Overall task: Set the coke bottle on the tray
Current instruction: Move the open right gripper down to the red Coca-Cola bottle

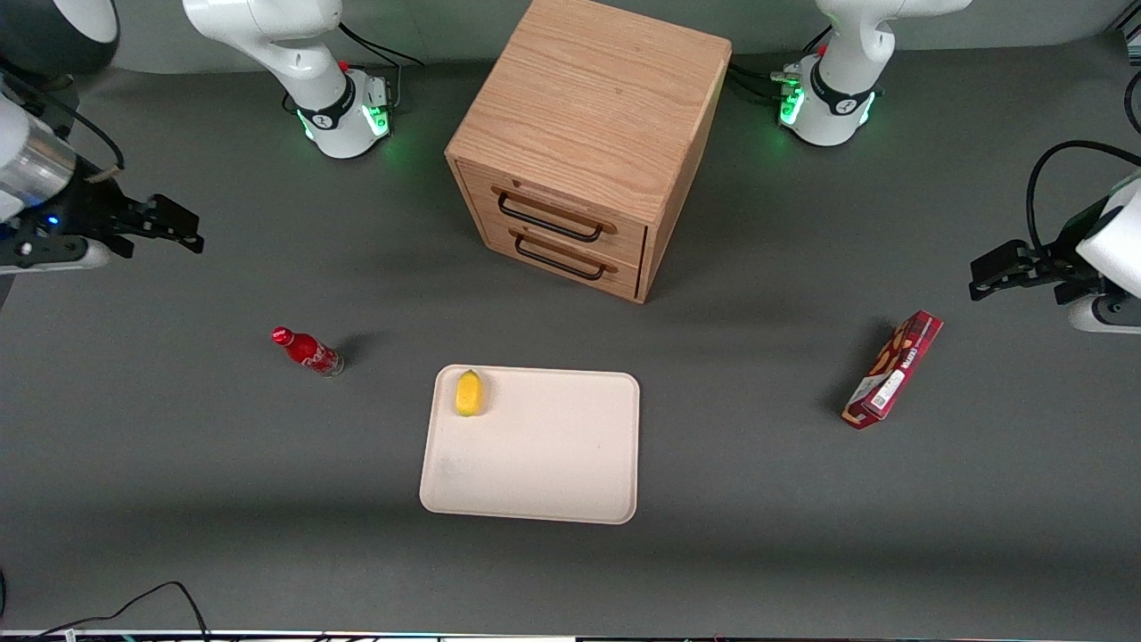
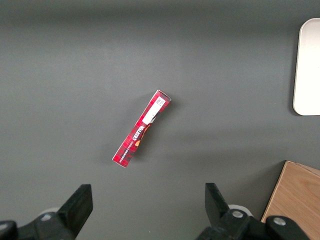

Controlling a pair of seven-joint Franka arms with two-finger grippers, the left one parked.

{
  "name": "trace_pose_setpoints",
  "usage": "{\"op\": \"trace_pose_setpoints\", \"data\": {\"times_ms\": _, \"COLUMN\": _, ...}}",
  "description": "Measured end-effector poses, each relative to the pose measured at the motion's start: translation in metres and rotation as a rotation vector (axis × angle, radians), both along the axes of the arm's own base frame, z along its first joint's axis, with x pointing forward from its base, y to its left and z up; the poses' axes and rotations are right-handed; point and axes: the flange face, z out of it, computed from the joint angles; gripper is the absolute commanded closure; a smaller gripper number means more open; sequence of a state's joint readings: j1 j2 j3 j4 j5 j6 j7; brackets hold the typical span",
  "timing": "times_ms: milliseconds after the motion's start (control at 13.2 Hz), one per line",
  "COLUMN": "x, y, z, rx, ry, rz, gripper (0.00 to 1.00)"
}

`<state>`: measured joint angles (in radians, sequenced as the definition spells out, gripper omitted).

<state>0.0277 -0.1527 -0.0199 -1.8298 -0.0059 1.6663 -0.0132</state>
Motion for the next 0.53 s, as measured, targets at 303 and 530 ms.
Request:
{"op": "trace_pose_setpoints", "data": {"times_ms": 303, "x": 0.005, "y": 0.0, "z": -0.002, "rx": 0.0, "ry": 0.006, "rz": 0.0, "gripper": 0.0}}
{"op": "trace_pose_setpoints", "data": {"times_ms": 530, "x": 0.01, "y": -0.001, "z": -0.018, "rx": -0.001, "ry": 0.05, "rz": -0.004, "gripper": 0.0}}
